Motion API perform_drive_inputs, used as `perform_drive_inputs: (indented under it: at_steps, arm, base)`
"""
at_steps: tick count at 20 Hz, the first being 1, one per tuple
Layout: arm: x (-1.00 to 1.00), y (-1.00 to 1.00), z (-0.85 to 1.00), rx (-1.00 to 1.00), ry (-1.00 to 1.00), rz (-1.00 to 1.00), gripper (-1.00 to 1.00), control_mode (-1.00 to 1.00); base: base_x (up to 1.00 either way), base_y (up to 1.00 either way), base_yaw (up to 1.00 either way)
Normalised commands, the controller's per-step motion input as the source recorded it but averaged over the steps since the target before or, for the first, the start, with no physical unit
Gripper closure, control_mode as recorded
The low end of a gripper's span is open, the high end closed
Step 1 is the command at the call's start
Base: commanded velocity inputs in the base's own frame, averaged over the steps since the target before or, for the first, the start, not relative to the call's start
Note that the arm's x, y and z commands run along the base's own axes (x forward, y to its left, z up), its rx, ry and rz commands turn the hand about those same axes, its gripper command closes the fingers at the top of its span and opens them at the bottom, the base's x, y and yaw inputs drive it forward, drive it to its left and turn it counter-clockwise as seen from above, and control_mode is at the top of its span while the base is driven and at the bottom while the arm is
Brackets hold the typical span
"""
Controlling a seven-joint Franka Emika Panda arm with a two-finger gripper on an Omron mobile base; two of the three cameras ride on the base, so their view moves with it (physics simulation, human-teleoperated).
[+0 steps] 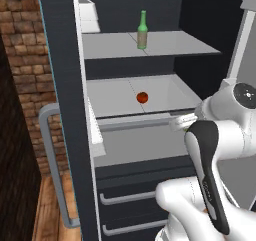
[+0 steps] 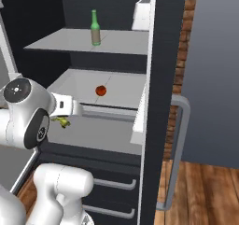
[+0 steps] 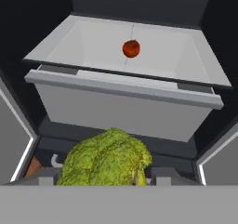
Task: Place the beer on the top shelf of the fridge to keep it out of children's reach, and place the broccoli and tomato on lower shelves for easy access.
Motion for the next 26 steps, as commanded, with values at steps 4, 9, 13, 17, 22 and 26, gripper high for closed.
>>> perform_drive_inputs:
  at_steps: [4, 9, 13, 17, 22, 26]
  arm:
    - [0.21, 0.0, 0.0, 0.0, 0.0, -0.11, 1.0, -1.0]
    - [0.55, 0.0, 0.0, 0.0, 0.0, -0.14, 1.0, -1.0]
    - [0.68, 0.0, -0.04, 0.0, 0.0, -0.04, 1.0, -1.0]
    - [0.65, 0.0, -0.03, 0.0, 0.0, -0.03, 1.0, -1.0]
    - [0.69, 0.0, -0.15, 0.0, 0.0, 0.0, 1.0, -1.0]
    - [0.74, 0.0, -0.29, 0.0, 0.0, 0.0, 1.0, -1.0]
  base:
    - [0.19, 0.04, -0.14]
    - [0.0, 0.0, 0.0]
    - [0.0, 0.0, 0.0]
    - [0.0, 0.0, 0.0]
    - [0.0, 0.0, 0.0]
    - [0.0, 0.0, 0.0]
